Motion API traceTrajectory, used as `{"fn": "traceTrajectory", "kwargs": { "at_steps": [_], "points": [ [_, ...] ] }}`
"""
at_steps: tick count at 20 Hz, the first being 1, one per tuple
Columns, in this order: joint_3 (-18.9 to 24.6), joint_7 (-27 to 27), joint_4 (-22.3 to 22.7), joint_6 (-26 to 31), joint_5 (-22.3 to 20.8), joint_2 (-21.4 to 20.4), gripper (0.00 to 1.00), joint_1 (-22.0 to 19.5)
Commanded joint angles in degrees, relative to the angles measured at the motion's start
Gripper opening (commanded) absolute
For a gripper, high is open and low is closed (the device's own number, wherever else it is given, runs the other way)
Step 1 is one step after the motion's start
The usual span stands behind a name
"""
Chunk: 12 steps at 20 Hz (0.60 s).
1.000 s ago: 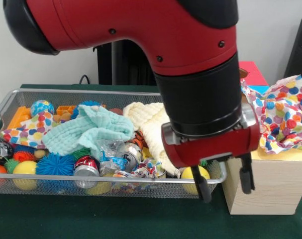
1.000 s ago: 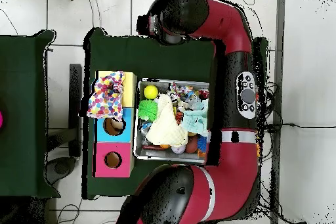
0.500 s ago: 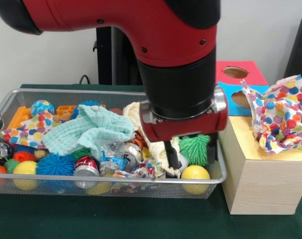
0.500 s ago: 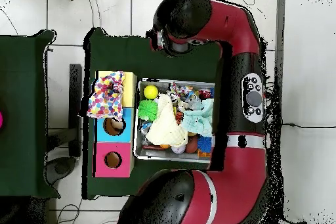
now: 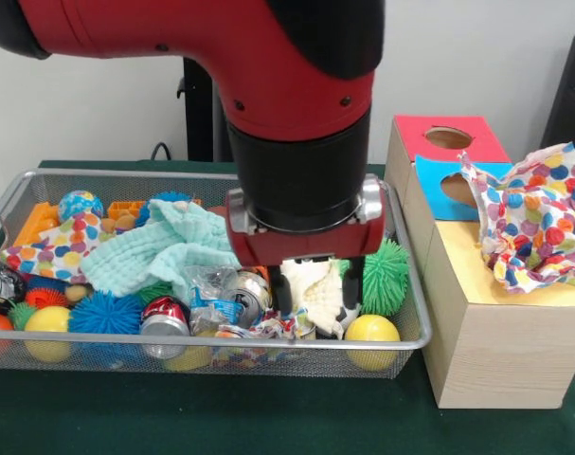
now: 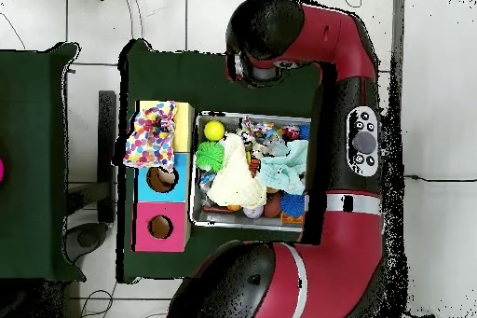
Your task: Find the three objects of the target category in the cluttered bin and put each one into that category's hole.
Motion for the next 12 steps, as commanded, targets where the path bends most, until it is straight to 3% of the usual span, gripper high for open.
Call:
{"fn": "traceTrajectory", "kwargs": {
  "at_steps": [1, 6, 12],
  "points": [
    [-0.7, -7.2, 4.8, -0.1, -2.8, 2.4, 1.0, -0.3],
    [-0.8, -6.1, 6.0, -1.7, -2.3, 2.8, 1.0, -0.6],
    [-1.4, -4.8, 6.2, 0.2, -2.1, 3.4, 1.0, -0.8]
  ]
}}
